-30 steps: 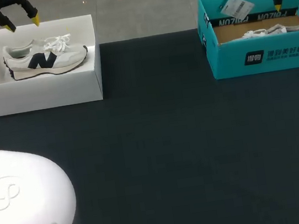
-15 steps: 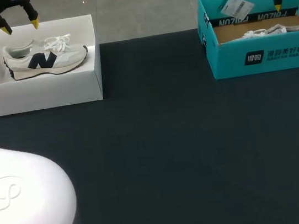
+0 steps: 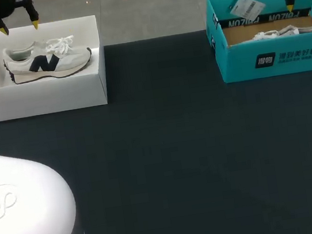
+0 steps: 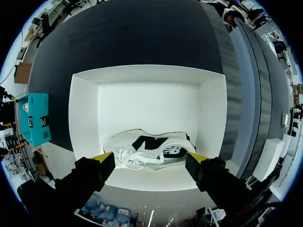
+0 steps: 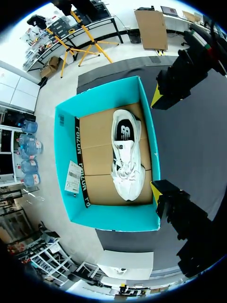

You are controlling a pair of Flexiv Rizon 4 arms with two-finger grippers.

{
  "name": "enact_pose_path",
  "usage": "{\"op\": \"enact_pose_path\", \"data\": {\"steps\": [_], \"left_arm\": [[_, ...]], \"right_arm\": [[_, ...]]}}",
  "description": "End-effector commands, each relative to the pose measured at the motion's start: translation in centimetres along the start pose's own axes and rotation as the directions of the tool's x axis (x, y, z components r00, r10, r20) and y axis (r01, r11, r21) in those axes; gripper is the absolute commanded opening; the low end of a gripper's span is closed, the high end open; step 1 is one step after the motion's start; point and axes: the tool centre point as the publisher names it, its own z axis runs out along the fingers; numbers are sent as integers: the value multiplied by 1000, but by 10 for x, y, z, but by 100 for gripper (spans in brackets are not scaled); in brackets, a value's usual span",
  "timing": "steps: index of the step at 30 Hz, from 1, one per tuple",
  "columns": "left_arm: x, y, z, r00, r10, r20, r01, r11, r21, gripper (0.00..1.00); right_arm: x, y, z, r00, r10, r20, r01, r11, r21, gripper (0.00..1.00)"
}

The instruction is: Take the shoe out of the shoebox, open the shoe tongue, remove and reinsert the insole, then place the shoe into the shoebox

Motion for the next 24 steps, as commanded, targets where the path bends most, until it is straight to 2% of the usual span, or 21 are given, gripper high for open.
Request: {"op": "enact_pose_path", "data": {"steps": [1,5,9,11,14,24], "left_arm": [[5,18,22,999,-43,3,43,999,24,100],[16,35,30,998,-66,-4,66,998,23,100],[27,54,48,995,-77,-58,78,997,21,100],[32,61,53,997,-70,-34,71,996,47,100],[39,71,63,998,-47,-50,50,997,62,100],[81,86,79,995,-10,-98,18,996,84,100]], "right_arm": [[0,0,0,1000,0,0,0,1000,-1,100],[0,0,0,1000,0,0,0,1000,-1,100],[0,0,0,1000,0,0,0,1000,-1,100],[0,0,0,1000,0,0,0,1000,-1,100],[0,0,0,1000,0,0,0,1000,-1,100],[0,0,0,1000,0,0,0,1000,-1,100]]}}
